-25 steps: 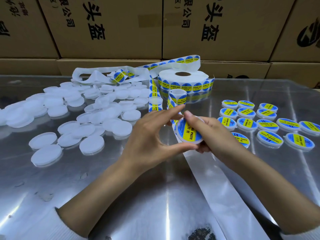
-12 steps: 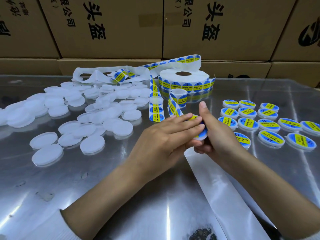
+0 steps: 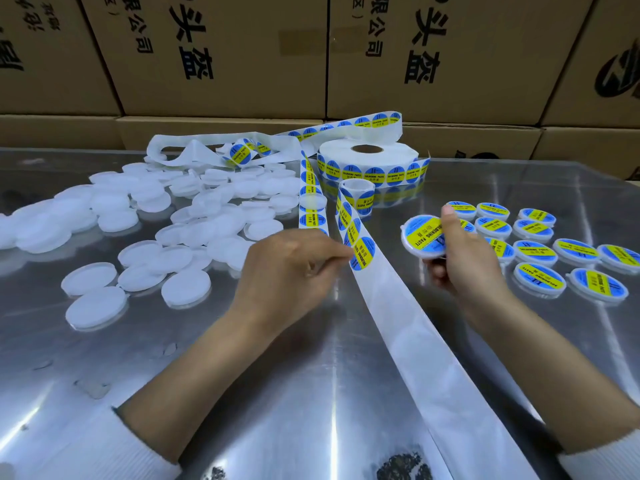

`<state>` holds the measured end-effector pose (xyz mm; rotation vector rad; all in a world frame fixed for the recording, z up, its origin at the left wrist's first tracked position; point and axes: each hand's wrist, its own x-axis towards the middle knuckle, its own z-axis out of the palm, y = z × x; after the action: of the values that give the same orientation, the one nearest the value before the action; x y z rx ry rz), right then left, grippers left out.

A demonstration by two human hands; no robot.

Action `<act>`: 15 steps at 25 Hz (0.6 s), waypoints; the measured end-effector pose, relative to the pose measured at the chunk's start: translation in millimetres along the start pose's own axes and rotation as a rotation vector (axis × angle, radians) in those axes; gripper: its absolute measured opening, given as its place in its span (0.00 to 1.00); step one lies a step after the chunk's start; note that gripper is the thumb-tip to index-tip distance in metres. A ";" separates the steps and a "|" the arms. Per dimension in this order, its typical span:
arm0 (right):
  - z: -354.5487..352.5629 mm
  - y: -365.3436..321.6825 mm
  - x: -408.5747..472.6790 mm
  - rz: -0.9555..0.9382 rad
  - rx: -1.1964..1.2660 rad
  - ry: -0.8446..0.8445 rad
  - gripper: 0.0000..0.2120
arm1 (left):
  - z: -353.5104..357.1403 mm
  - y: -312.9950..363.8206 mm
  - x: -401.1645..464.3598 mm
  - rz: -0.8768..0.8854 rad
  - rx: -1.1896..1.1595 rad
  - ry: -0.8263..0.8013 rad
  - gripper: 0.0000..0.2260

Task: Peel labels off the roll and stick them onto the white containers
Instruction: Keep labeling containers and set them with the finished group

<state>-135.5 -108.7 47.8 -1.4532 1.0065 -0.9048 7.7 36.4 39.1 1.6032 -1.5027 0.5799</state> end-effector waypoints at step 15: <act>1.9 24.9 8.9 -0.441 -0.899 -0.231 0.14 | 12.7 -22.3 -13.7 -0.322 0.295 -0.666 0.22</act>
<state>-133.2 -117.5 22.8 -2.5467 0.9731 -0.5578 24.1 32.3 15.5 2.3699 -1.6068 0.0753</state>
